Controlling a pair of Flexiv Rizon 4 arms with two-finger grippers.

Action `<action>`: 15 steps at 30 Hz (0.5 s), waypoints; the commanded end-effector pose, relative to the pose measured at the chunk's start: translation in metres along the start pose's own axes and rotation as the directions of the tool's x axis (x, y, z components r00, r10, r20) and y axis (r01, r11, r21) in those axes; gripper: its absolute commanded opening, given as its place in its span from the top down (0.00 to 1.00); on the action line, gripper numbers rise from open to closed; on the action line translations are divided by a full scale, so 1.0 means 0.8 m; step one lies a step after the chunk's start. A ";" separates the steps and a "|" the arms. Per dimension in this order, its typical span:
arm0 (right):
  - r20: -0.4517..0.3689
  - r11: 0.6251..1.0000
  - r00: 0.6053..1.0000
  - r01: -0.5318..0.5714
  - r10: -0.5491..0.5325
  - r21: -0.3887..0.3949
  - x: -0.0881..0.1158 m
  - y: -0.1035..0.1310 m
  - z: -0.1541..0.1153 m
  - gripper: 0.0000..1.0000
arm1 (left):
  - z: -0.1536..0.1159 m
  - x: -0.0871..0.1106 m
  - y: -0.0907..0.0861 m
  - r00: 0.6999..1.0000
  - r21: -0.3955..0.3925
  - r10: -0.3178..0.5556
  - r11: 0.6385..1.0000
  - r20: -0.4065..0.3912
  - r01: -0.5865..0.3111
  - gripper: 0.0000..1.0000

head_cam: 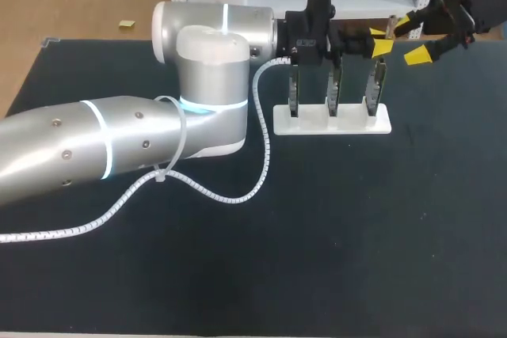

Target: Pick up the optical module with the left hand, and insert it into the network port with the right hand.

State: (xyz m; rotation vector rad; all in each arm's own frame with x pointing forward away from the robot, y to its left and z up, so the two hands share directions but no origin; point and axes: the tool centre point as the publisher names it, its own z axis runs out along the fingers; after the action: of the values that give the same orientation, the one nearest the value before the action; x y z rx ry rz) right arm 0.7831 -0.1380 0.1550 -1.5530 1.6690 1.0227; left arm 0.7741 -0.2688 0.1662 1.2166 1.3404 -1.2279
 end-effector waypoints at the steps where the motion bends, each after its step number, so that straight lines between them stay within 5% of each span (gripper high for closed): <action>1: 0.002 0.999 1.000 0.017 -0.017 0.030 -0.014 0.009 -0.008 0.00 | 0.000 0.000 0.001 1.000 0.001 0.000 1.000 0.000 0.000 1.00; 15: 0.049 0.999 0.998 0.028 -0.029 0.022 -0.059 0.009 -0.006 0.00 | 0.000 0.000 0.001 1.000 0.001 0.000 1.000 0.000 0.000 1.00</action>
State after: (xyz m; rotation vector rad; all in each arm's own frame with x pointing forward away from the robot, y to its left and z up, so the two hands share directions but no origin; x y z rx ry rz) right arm 0.7814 -0.1210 0.1978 -1.5216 1.6128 1.0207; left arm 0.7740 -0.2690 0.1662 1.2167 1.3404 -1.2279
